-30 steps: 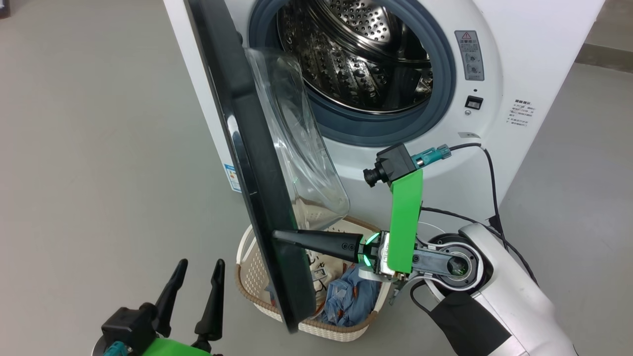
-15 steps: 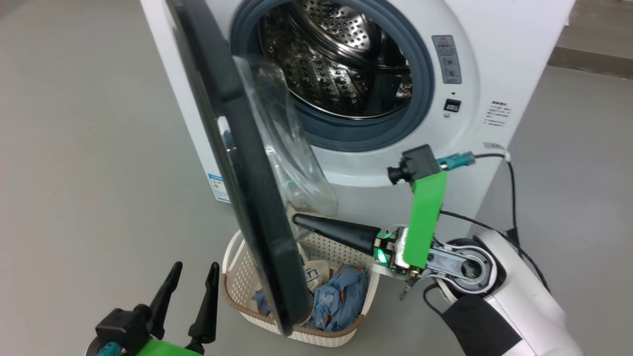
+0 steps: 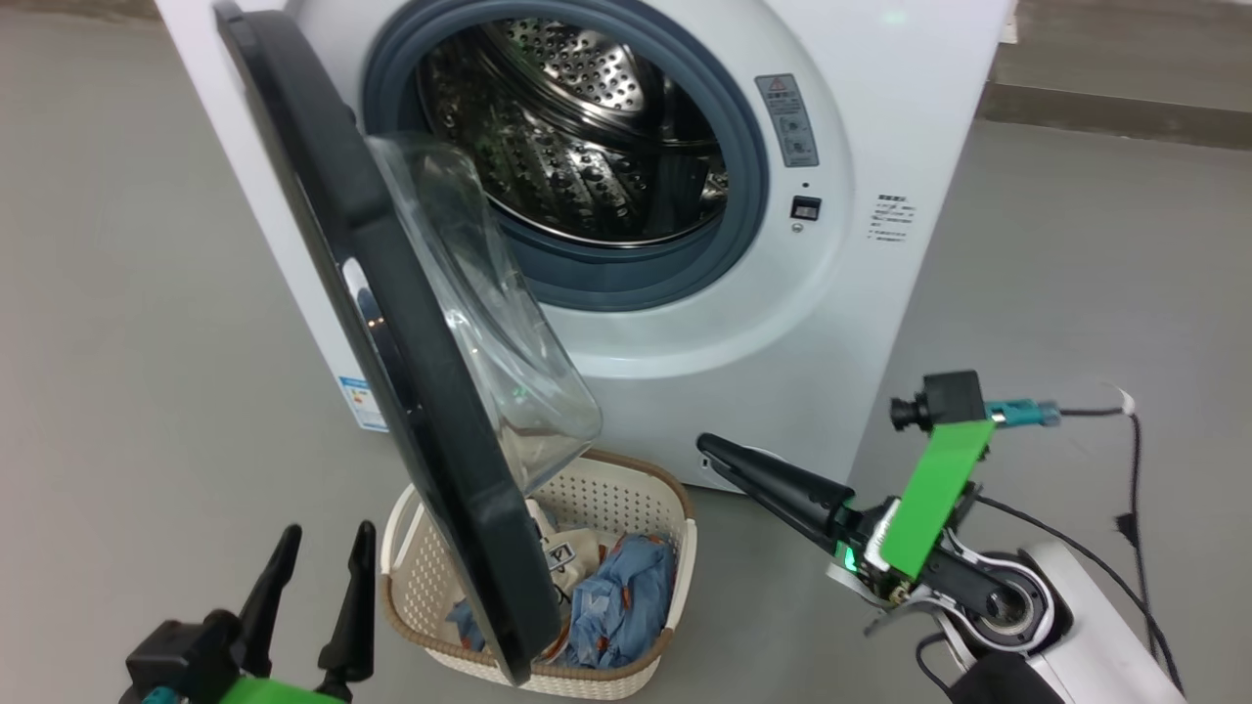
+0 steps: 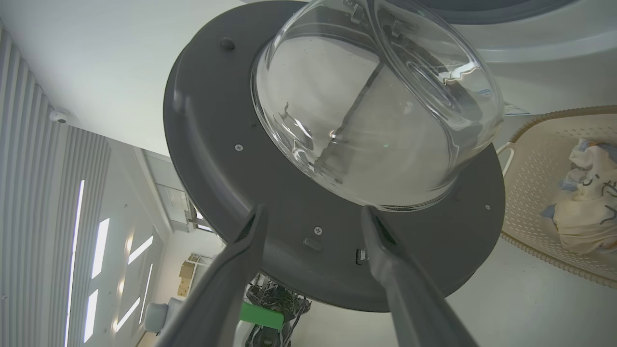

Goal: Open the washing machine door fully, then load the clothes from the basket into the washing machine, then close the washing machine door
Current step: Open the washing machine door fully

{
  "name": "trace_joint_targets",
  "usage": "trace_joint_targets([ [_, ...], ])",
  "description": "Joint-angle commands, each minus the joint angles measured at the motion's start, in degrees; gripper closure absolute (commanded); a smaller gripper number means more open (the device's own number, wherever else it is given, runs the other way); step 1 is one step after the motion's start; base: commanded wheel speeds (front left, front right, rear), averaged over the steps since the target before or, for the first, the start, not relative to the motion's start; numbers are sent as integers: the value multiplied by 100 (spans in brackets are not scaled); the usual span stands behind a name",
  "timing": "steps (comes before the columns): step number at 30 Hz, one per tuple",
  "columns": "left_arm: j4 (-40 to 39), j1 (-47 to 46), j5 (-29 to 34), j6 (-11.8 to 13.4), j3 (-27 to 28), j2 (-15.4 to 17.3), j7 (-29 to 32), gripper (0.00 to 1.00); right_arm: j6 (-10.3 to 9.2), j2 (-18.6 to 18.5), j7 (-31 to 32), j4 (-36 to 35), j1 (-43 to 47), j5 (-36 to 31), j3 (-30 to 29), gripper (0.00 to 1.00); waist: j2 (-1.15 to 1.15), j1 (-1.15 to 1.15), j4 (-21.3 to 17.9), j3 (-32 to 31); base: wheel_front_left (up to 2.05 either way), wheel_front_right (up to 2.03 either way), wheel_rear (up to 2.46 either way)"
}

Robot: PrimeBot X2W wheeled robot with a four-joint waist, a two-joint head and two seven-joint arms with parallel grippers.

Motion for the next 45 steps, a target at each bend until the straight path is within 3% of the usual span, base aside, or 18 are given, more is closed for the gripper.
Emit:
trace_joint_targets([
  [1,-161,-17,19,-10,238,137,-37,0,50,-24,-120,-186,51,-117,15,0,0,0,-110,-36,0,0,0],
  [13,-279,262,64,-10,453,60,-37,0,50,-656,-1496,-42,591,-822,-14,0,0,0,-366,-35,0,0,0],
  [24,-242,283,63,-10,596,31,-37,0,50,-1241,-3587,549,898,-1530,488,0,0,0,-512,-38,0,0,0],
  [31,-201,325,46,-10,632,68,-37,0,50,-1391,-4802,1116,1030,-2099,881,0,0,0,-533,-107,0,0,0],
  [39,-210,349,6,-10,673,71,-37,0,50,-869,-4831,936,1464,-3666,-871,0,0,0,-525,-110,0,0,0],
  [45,-196,340,14,-10,643,73,-37,0,50,-528,-4832,507,1854,-5138,-1525,0,0,0,-487,-128,0,0,0],
])
